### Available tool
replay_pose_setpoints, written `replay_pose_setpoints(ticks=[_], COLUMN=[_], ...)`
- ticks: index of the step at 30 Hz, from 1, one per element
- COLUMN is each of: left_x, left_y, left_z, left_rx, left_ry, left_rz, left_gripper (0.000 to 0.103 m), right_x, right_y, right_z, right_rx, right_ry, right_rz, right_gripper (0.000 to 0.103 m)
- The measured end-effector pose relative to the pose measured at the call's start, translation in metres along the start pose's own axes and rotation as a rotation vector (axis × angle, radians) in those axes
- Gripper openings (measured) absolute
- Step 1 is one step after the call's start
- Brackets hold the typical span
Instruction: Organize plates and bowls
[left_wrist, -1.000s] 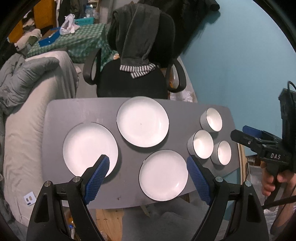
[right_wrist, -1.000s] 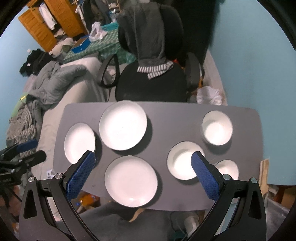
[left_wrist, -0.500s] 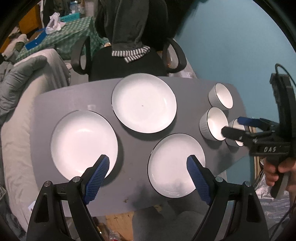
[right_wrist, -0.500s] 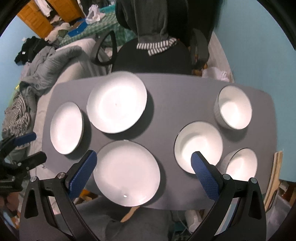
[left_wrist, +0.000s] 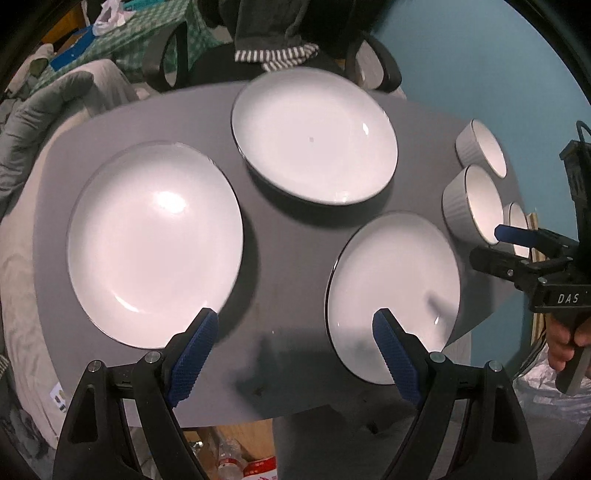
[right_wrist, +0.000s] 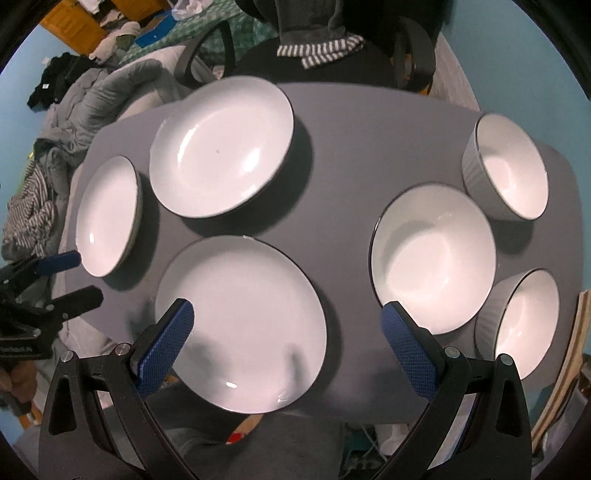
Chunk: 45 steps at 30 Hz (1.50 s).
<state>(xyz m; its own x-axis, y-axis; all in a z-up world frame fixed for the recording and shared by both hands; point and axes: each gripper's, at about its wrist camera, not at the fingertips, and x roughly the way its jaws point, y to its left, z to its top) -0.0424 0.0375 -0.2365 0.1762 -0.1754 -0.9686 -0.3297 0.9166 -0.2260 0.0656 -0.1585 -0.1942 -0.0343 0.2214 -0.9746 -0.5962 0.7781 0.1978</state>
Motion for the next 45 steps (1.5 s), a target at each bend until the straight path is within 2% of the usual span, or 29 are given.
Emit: replay_pose_setpoints(ticks=[10, 13, 18, 21, 27, 29, 33, 34, 35, 40, 42, 45], left_x=[0.033, 0.041, 0.05, 0.057, 0.063, 0.065, 0.068, 0.069, 0.07, 0.077, 0.078, 0.079], left_y=[-0.002, -0.004, -0.007, -0.005, -0.01, -0.012, -0.012, -0.011, -0.01, -0.003, -0.001, 0.002], left_z=[-0.006, -0.009, -0.01, -0.007, -0.001, 0.0, 0.004, 0.006, 0.007, 0.007, 0.007, 0.006], left_rx=[0.003, 0.01, 0.013, 0.005, 0.006, 0.014, 0.014, 0.009, -0.001, -0.042, -0.047, -0.039], left_ry=[0.034, 0.047, 0.054, 0.063, 0.064, 0.063, 0.062, 0.062, 0.063, 0.073, 0.087, 0.084], left_rz=[-0.002, -0.003, -0.016, -0.022, -0.022, -0.022, -0.035, -0.041, -0.048, -0.07, -0.072, -0.071], left_gripper=[0.087, 0.087, 0.087, 0.087, 0.087, 0.087, 0.086, 0.084, 0.079, 0.06, 0.049, 0.042], right_x=[0.029, 0.033, 0.038, 0.041, 0.048, 0.05, 0.051, 0.05, 0.052, 0.05, 0.048, 0.049], right_y=[-0.017, -0.023, -0.031, -0.038, -0.039, -0.039, -0.042, -0.045, -0.047, -0.055, -0.062, -0.067], right_z=[-0.022, -0.028, -0.03, -0.03, -0.025, -0.023, -0.018, -0.017, -0.015, -0.007, -0.004, -0.002], right_rx=[0.021, 0.029, 0.05, 0.067, 0.05, 0.035, 0.012, 0.01, 0.01, 0.002, 0.002, 0.011], right_ry=[0.044, 0.059, 0.062, 0.061, 0.067, 0.068, 0.068, 0.07, 0.077, 0.079, 0.081, 0.086], right_rz=[0.005, 0.01, 0.012, 0.021, 0.034, 0.042, 0.053, 0.064, 0.064, 0.061, 0.074, 0.087], right_gripper=[0.101, 0.097, 0.097, 0.093, 0.073, 0.059, 0.041, 0.031, 0.028, 0.023, 0.023, 0.023])
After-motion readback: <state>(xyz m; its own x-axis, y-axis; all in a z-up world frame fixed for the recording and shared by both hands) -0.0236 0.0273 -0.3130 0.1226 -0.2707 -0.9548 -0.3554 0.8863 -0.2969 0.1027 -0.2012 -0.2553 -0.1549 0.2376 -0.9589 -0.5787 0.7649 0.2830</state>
